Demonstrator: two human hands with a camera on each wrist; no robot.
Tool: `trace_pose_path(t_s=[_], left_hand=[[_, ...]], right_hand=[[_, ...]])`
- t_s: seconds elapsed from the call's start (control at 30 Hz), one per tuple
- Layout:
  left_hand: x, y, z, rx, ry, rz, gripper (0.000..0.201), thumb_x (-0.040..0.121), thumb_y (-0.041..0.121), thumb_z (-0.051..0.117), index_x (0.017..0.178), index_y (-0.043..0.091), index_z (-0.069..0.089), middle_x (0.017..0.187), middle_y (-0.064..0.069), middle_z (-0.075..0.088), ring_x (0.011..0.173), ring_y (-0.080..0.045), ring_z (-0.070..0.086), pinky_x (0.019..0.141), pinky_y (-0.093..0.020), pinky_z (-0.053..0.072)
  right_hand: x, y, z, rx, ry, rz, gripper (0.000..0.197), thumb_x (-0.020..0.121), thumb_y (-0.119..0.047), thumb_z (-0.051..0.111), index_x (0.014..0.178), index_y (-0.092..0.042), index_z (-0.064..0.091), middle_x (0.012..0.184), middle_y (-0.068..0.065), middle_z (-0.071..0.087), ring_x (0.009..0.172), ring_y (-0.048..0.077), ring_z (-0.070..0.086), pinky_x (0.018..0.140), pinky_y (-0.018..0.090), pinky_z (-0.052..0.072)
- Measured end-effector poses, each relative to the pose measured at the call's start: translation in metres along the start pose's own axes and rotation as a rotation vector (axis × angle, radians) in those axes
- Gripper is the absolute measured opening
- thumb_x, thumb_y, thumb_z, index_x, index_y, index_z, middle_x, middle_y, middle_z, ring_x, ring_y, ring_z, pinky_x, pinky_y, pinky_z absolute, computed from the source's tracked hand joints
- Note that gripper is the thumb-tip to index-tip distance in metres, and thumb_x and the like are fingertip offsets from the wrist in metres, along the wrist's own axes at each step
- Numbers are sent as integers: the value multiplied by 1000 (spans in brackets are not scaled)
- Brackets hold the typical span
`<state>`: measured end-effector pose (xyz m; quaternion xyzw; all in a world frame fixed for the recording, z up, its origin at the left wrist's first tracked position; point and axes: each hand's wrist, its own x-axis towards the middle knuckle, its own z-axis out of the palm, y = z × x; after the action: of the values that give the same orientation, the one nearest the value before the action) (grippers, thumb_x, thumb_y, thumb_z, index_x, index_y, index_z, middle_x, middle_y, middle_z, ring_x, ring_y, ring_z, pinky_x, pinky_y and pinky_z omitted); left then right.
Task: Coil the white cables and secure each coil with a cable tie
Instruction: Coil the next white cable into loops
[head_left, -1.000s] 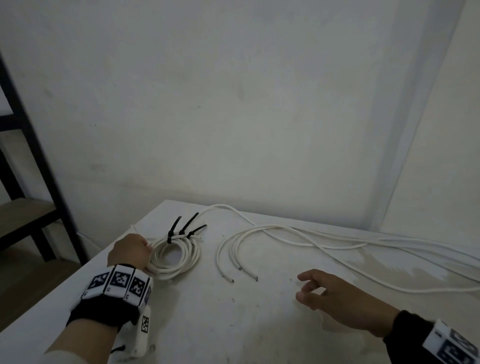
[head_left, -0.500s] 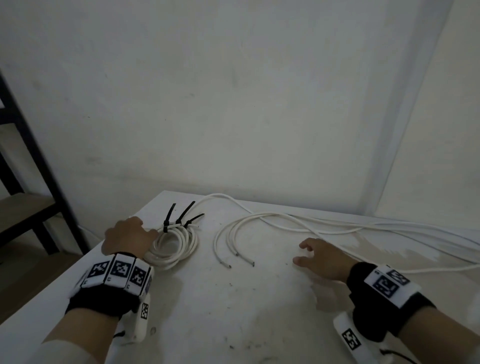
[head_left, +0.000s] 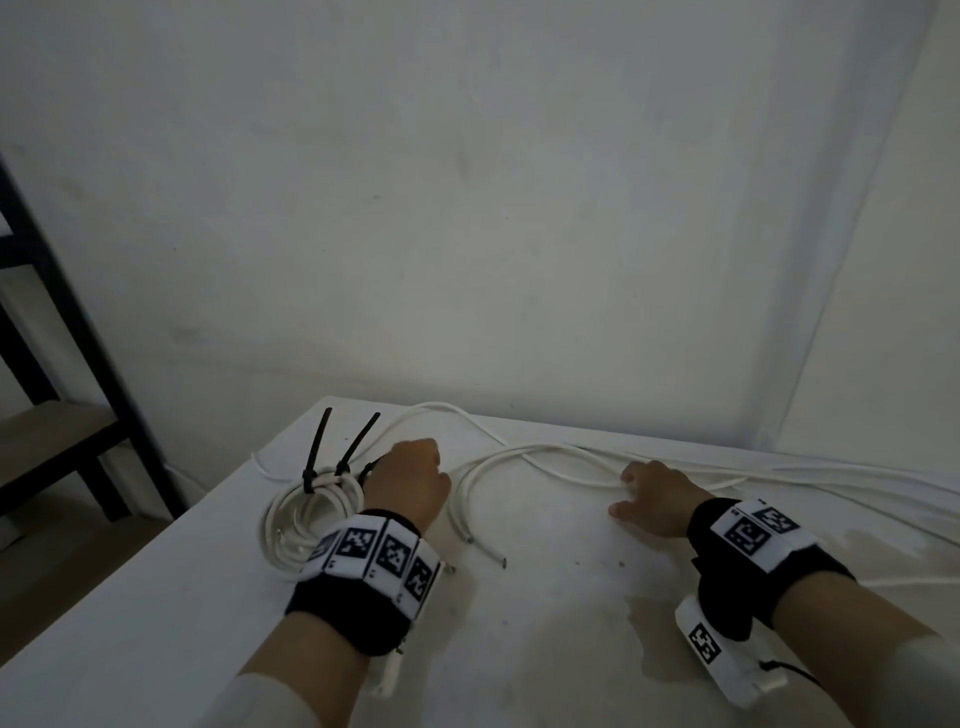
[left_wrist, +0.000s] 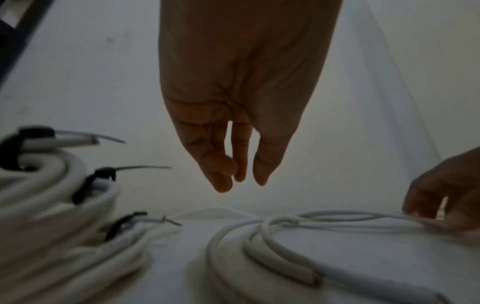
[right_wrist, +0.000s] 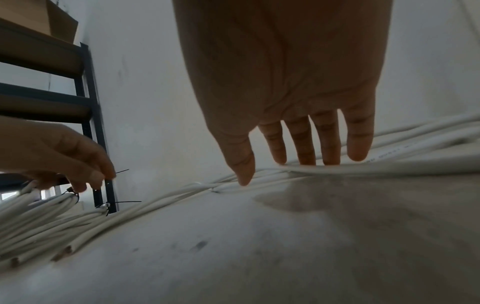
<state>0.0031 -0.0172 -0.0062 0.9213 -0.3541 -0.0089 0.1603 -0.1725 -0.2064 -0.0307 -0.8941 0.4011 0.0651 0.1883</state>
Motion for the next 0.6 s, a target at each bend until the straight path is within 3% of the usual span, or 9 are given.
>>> trace_pose_path(t_s=[0.1, 0.2, 0.3, 0.37, 0.47, 0.53, 0.6], left_hand=[[8, 8, 17, 46, -121, -64, 28, 93, 15, 43, 116, 3, 52, 124, -13, 55, 113, -27, 53, 84, -29, 40], [12, 11, 25, 91, -200, -141, 29, 95, 11, 38, 119, -1, 48, 130, -16, 51, 118, -28, 51, 93, -29, 40], [14, 9, 27, 134, -231, -182, 31, 97, 7, 33, 122, -2, 48, 133, -16, 49, 123, -26, 48, 97, -28, 39], [14, 7, 27, 150, -249, -203, 31, 97, 6, 33, 122, -2, 49, 133, -16, 51, 123, -26, 50, 96, -28, 40], [9, 10, 27, 125, -291, -234, 32, 97, 6, 33, 122, -3, 49, 132, -17, 51, 122, -26, 51, 96, -28, 41], [6, 13, 24, 57, -274, -261, 31, 96, 6, 34, 121, -5, 48, 131, -19, 51, 121, -28, 51, 96, -29, 41], [3, 19, 19, -86, -212, -282, 31, 94, 5, 35, 123, -7, 42, 131, -21, 49, 121, -31, 50, 96, -32, 39]], right_hand=[[7, 4, -3, -27, 13, -11, 62, 91, -36, 51, 141, -12, 25, 143, 12, 35, 130, 30, 35, 105, 34, 34], [11, 8, -3, -102, 14, -27, 49, 91, -29, 50, 133, -9, 34, 137, 12, 36, 123, 29, 42, 98, 30, 38], [11, 12, -6, -99, 8, -33, 23, 90, -15, 47, 112, -11, 43, 125, 13, 37, 95, 24, 45, 78, 24, 33], [9, 15, -9, -96, 25, -36, 10, 90, -9, 43, 98, -13, 38, 115, 11, 35, 88, 21, 40, 75, 23, 30], [4, 16, -9, -100, 56, -56, 9, 91, -8, 40, 88, -14, 34, 107, 9, 33, 87, 20, 37, 72, 23, 30], [-2, 17, -8, -126, 65, -69, 20, 91, -8, 38, 77, -19, 30, 109, 11, 38, 88, 18, 35, 67, 24, 30], [-10, 18, -10, -129, 68, -68, 11, 92, -8, 37, 92, -19, 37, 112, 11, 44, 90, 18, 38, 73, 24, 29]])
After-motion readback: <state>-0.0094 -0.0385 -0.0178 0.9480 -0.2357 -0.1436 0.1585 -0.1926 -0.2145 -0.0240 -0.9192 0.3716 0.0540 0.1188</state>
